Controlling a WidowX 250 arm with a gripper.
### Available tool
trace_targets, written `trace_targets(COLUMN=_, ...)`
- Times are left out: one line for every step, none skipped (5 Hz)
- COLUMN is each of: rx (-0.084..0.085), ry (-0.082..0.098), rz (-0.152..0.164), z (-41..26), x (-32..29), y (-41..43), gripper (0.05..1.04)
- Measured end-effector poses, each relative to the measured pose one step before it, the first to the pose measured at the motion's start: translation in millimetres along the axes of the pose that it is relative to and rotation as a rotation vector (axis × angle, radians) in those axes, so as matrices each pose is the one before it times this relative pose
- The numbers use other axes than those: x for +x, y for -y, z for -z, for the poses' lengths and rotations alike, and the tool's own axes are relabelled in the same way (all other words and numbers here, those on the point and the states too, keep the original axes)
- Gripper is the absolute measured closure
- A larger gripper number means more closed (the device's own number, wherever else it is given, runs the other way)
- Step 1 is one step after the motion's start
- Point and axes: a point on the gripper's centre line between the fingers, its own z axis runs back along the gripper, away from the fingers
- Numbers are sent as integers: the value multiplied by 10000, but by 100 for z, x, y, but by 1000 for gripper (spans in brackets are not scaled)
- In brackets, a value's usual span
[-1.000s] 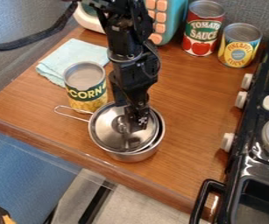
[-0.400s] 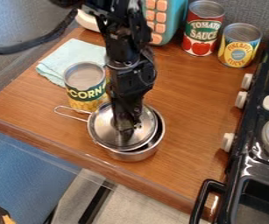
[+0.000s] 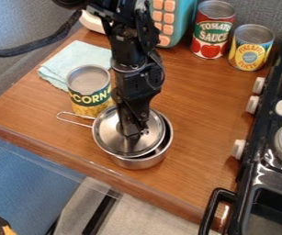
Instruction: Take the lid and place it on the left of the box of corn
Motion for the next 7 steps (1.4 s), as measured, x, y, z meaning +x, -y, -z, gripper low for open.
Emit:
trace_targets(rx=-350, ry=-25, rz=-70, z=-494, x=86, y=392, gripper=795)
trace_targets(rx=118, ry=818, rz=-500, z=-3018, x=1345, y=-1662, gripper=795)
trace_targets(rx=154, ry=837, rz=-702, z=-2931, x=1129, y=-3088, gripper=795)
trace_targets(rx=345, ry=381, rz=-1098, z=-1549, x=419, y=-4610, gripper=795)
trace_targets(rx=539, ry=-201, rz=-1312, z=136, x=-816, y=-5174, gripper=795)
trace_targets(rx=426, ry=-506, rz=-992, z=1928, x=-746, y=-4049, gripper=795)
trace_targets(rx=330, ry=-488, rz=-359, z=2657, x=-512, y=-2238, gripper=795)
